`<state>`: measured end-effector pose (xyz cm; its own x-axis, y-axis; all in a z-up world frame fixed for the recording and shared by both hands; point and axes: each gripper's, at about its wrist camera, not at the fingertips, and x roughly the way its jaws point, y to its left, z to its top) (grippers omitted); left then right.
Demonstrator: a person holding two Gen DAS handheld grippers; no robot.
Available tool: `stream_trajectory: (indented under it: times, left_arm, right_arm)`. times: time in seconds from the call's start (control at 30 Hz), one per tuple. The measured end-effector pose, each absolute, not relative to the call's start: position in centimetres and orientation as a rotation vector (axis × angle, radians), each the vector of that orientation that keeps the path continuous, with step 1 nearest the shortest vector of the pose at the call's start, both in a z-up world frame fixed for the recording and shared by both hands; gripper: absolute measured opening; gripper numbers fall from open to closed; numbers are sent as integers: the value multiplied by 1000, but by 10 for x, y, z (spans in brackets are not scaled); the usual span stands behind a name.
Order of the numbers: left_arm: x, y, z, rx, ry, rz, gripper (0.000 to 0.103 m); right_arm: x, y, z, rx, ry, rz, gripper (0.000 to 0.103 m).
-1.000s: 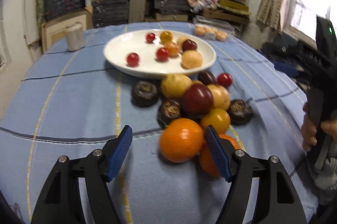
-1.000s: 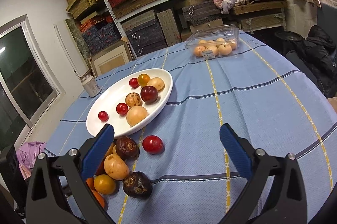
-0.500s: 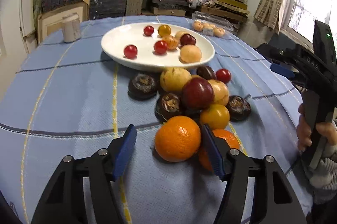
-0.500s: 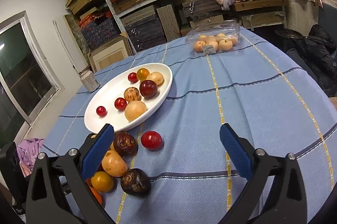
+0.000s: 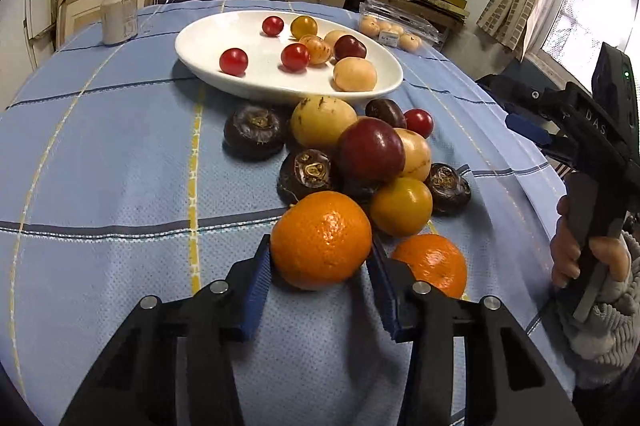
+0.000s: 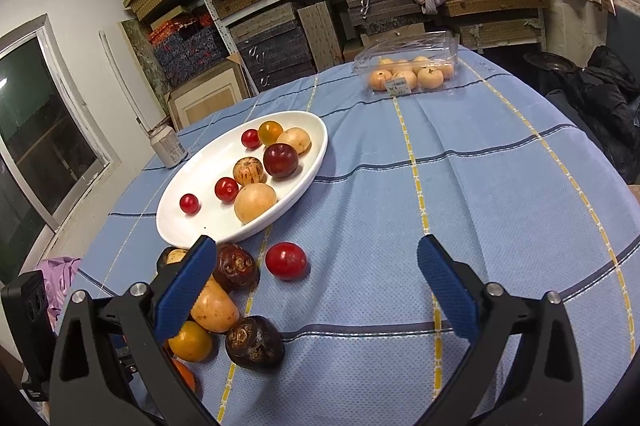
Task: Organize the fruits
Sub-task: 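Lift the tangerine with the left tool while the right tool grasps a dark brown fruit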
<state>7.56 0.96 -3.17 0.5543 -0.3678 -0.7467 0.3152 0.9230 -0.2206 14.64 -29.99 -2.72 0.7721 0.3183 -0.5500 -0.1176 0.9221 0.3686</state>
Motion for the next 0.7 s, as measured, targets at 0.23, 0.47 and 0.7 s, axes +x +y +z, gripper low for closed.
stream_trajectory:
  times: [0.23,0.47,0.7]
  left_arm:
    - [80,12,-31,-36,878,-347,47]
    - [74,30,-18,-53,799,-252,47]
    - [72,29,-15,-54,795,-267,47]
  right_arm:
    - [147,-291,-32,289,674,265,98]
    - [121,-254,-43,90,722,349,98]
    - [109,-212,-58,-144,759,367,98]
